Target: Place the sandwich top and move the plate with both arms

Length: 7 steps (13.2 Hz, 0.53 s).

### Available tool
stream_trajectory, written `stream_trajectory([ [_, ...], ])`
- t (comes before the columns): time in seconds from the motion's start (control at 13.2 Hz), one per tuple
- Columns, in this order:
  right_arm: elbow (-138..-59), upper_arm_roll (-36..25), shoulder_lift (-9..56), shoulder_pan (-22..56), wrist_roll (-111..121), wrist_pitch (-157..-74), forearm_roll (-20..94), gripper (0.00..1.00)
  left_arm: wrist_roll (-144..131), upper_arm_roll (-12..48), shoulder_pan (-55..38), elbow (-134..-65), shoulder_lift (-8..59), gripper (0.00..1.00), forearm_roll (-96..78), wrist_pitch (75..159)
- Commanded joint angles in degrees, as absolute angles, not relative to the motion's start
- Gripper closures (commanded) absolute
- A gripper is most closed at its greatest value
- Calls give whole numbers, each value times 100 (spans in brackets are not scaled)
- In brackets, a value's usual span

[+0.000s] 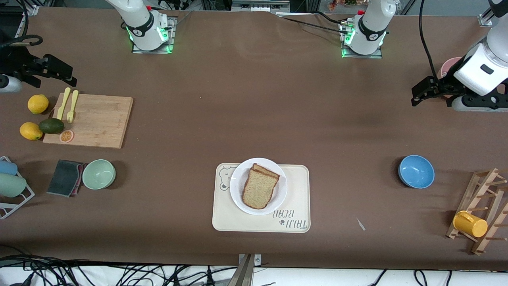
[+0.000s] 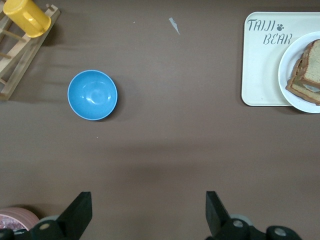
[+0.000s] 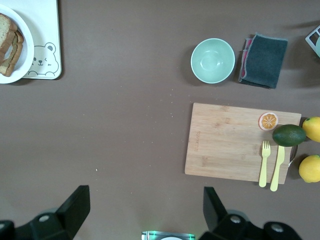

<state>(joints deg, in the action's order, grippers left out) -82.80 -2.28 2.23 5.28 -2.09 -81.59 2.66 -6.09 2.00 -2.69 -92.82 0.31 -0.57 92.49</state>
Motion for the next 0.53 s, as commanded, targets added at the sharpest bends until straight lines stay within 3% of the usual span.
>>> stream_trajectory([
  [0.0, -8244, -114, 185, 404, -272, -8077, 290, 0, -1044, 237, -228, -9378, -61, 0, -123, 9194],
  [0.45, -8235, -114, 176, 404, -246, -8095, 281, 0, -897, 220, -281, -9299, -35, 0, -71, 8991],
])
